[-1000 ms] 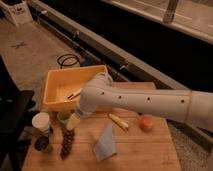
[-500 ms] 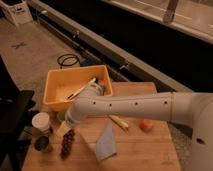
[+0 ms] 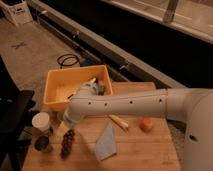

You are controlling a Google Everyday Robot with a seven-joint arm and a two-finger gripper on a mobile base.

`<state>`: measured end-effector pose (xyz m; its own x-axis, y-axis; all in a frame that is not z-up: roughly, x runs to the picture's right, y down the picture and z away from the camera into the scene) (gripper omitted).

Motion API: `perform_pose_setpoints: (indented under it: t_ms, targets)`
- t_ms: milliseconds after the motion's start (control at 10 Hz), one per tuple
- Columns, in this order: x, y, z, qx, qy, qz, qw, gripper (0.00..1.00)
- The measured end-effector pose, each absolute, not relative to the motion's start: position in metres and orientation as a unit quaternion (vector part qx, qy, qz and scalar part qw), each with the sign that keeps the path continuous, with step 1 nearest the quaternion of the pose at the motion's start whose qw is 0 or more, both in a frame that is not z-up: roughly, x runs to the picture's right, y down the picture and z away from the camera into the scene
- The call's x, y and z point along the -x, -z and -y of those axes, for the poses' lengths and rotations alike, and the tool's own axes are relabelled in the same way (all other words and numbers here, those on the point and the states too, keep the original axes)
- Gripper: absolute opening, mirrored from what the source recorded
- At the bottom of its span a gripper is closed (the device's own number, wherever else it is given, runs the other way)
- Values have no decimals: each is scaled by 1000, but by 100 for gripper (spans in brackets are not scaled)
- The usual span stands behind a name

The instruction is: Place grapes in paper cup

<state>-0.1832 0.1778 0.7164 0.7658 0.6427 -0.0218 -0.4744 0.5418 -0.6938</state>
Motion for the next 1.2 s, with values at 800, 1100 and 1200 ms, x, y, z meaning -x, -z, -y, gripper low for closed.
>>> perform_pose_setpoints:
  t_ms: [800,1100,1200]
  targets:
    - [211,-756,-234,416,-327,106,842,80]
    - [218,-767,-254,439,-330,105,829,80]
    - [217,-774,-261,443,-332,102,827,75]
